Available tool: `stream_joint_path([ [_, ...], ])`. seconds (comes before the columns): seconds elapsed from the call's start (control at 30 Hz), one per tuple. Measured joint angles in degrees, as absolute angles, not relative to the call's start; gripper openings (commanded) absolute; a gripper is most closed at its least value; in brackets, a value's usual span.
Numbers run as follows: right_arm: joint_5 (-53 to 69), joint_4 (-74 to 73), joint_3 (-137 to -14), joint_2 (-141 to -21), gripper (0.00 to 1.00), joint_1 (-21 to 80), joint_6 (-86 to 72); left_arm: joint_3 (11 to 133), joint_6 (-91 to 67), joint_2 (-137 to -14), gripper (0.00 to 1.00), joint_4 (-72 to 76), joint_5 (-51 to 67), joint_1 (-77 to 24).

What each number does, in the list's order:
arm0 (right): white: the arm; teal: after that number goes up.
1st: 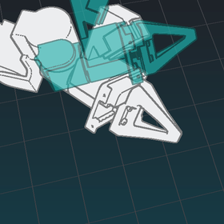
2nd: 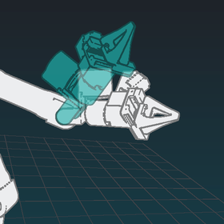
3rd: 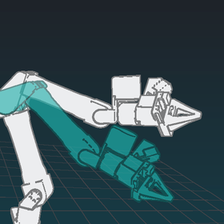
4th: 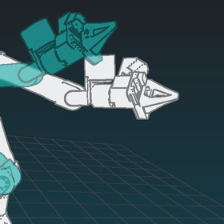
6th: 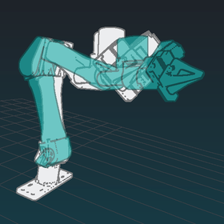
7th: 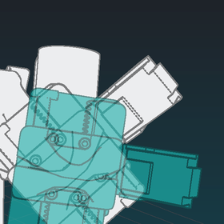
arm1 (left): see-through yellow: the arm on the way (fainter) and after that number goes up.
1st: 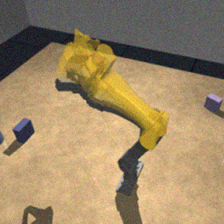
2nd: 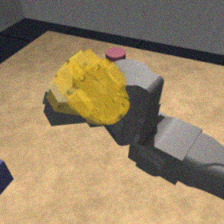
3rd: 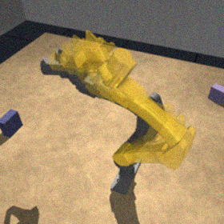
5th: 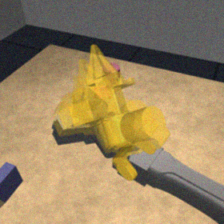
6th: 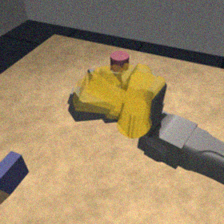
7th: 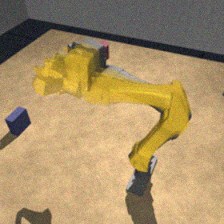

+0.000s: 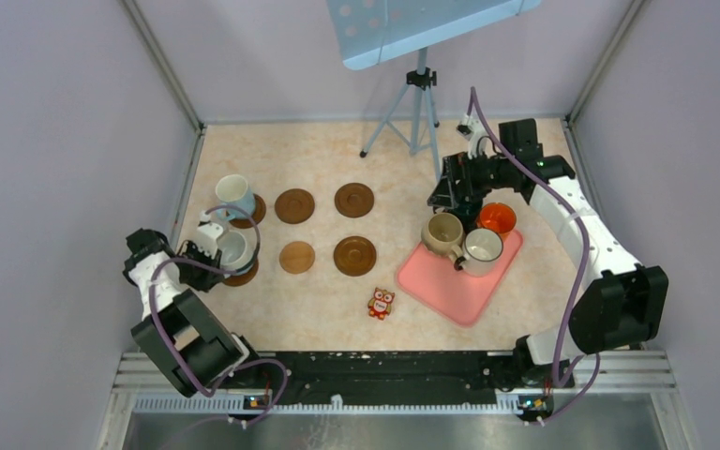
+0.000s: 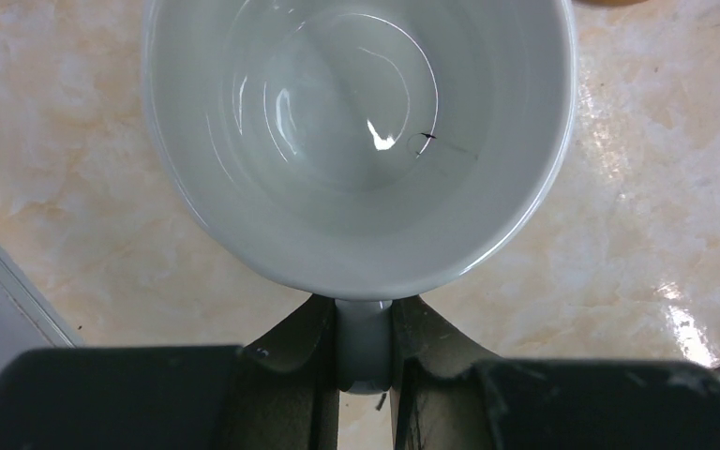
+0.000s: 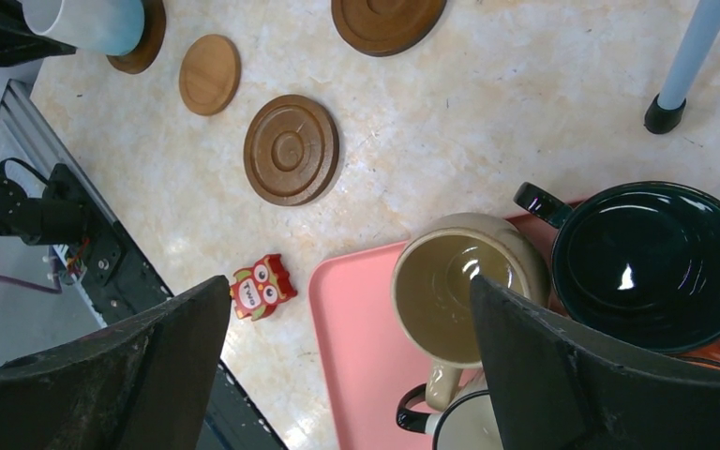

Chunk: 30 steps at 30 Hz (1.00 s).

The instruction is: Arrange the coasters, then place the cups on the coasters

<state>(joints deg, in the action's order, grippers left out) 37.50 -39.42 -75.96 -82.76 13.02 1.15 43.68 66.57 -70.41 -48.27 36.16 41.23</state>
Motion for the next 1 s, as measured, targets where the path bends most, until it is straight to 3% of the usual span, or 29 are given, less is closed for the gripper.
stream_joint_path([
  [1.0, 37.3, -39.4, -75.9, -82.2, 0.99, 13.0, 3.0, 44.4, 74.1, -76.3, 0.01, -48.4, 38.1, 44.6],
])
